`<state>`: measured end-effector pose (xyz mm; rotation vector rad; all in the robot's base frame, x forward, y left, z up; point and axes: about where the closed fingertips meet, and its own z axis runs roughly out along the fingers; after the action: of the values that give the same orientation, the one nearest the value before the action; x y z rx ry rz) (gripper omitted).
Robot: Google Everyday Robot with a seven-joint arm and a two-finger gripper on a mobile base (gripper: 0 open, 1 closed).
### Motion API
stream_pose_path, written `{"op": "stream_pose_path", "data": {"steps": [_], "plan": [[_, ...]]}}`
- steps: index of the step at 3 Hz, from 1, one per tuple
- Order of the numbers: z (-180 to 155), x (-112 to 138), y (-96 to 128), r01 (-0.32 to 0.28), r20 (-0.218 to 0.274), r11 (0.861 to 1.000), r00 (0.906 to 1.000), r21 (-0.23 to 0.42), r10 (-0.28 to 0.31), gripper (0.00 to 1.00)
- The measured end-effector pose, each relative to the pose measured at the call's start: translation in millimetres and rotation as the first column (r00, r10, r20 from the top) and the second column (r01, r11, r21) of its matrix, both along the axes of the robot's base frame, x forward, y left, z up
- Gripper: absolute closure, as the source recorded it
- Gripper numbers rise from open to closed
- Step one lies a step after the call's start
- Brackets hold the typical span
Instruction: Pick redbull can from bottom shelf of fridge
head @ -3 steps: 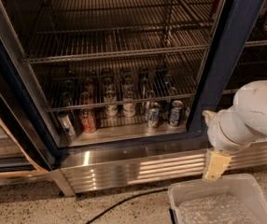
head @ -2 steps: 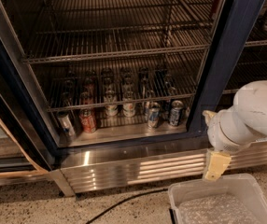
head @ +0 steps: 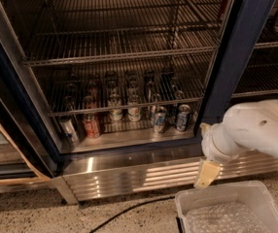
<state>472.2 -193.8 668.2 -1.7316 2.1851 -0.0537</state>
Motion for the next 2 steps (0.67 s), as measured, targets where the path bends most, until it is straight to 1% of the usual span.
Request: {"op": "stream_pose_path", "data": {"steps": [1, 2], "plan": [[-48, 29, 8, 0.039, 0.037, 0.996, 0.9985, 0.078, -0.042, 0.0], [-105, 58, 19, 0.048, 0.124, 0.986, 0.9899, 0.162, -0.069, 0.0]]}}
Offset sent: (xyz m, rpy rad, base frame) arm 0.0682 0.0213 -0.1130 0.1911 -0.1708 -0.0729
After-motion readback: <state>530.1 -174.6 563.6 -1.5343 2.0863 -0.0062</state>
